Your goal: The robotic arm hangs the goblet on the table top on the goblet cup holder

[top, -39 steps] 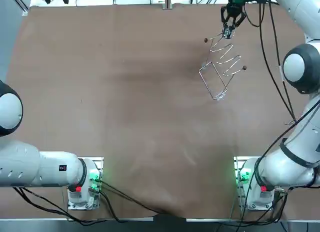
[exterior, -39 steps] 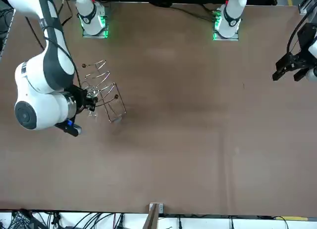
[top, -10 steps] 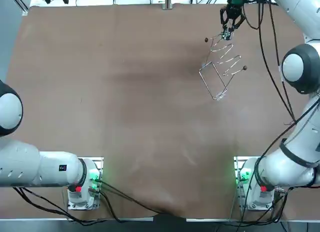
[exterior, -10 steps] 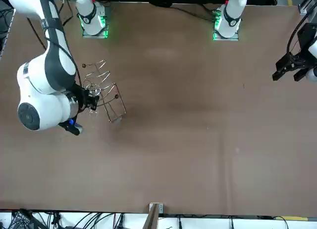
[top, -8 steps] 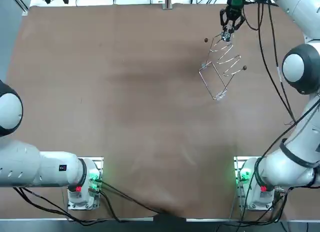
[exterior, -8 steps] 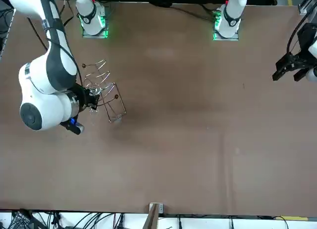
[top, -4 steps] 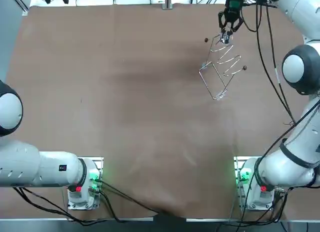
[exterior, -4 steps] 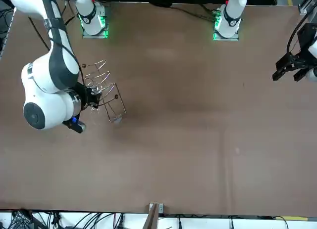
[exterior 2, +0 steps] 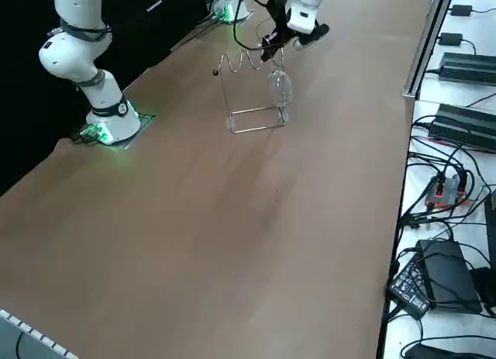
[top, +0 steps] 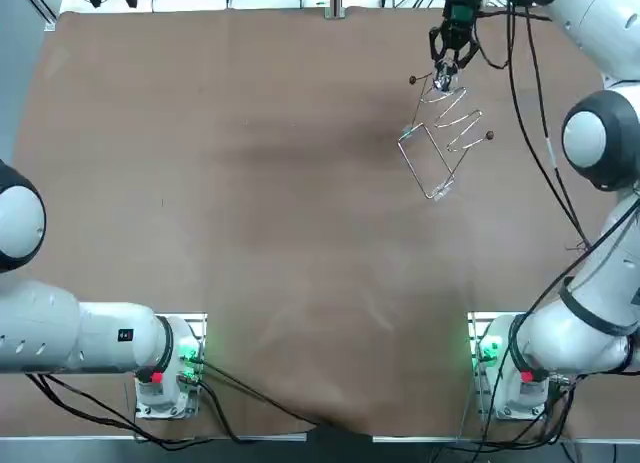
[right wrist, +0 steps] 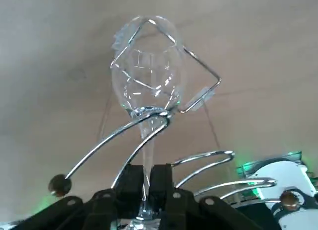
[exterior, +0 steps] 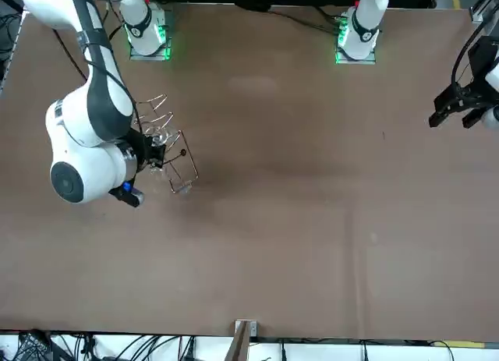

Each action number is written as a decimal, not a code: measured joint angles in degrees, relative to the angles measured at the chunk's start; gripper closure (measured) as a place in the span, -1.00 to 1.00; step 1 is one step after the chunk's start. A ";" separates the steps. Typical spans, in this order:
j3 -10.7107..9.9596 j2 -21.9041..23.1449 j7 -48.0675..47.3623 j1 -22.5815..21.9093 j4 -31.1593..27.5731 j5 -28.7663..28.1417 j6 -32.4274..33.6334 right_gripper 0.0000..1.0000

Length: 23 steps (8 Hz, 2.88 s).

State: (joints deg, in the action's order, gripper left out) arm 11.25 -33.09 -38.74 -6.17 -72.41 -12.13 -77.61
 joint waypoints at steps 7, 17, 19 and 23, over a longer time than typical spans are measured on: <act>-0.18 0.03 -1.01 0.45 -0.25 -2.89 0.04 0.78; -0.53 0.66 -0.53 0.93 -0.24 -2.66 -0.08 -0.20; -0.80 1.37 0.51 1.42 0.15 -2.04 -0.26 -0.47; -1.95 3.99 10.59 4.40 6.77 3.82 -2.20 -1.00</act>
State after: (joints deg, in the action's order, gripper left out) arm 9.30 -29.10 -28.15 -1.76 -65.65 -8.31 -79.81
